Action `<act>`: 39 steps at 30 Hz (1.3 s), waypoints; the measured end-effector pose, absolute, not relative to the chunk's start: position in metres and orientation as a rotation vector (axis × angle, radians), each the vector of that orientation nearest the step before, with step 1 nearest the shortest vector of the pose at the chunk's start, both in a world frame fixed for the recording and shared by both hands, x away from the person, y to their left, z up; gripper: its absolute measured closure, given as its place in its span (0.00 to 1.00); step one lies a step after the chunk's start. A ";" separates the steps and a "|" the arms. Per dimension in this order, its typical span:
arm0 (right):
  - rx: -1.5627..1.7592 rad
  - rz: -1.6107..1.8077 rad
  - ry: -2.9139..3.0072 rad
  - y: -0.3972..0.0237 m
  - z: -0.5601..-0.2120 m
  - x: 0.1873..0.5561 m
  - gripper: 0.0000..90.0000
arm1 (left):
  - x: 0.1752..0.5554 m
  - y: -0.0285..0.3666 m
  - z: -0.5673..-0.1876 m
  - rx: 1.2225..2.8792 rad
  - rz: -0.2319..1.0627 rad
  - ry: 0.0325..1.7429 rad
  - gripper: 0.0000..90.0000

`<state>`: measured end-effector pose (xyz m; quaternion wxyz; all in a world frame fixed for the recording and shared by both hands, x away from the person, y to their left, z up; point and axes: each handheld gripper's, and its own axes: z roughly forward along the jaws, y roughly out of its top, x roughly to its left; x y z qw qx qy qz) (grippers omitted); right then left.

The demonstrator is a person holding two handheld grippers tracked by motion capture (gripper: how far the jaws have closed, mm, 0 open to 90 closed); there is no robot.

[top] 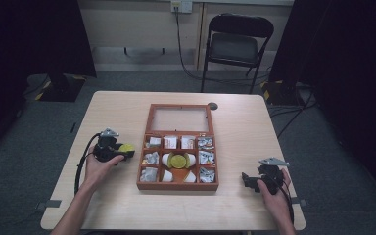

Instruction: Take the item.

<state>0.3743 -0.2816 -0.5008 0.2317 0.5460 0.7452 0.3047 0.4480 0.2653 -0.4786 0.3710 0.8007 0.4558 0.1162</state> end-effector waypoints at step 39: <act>1.501 0.837 2.049 -0.282 -0.501 0.374 0.00 | 0.424 0.271 -0.444 1.941 0.338 1.119 0.19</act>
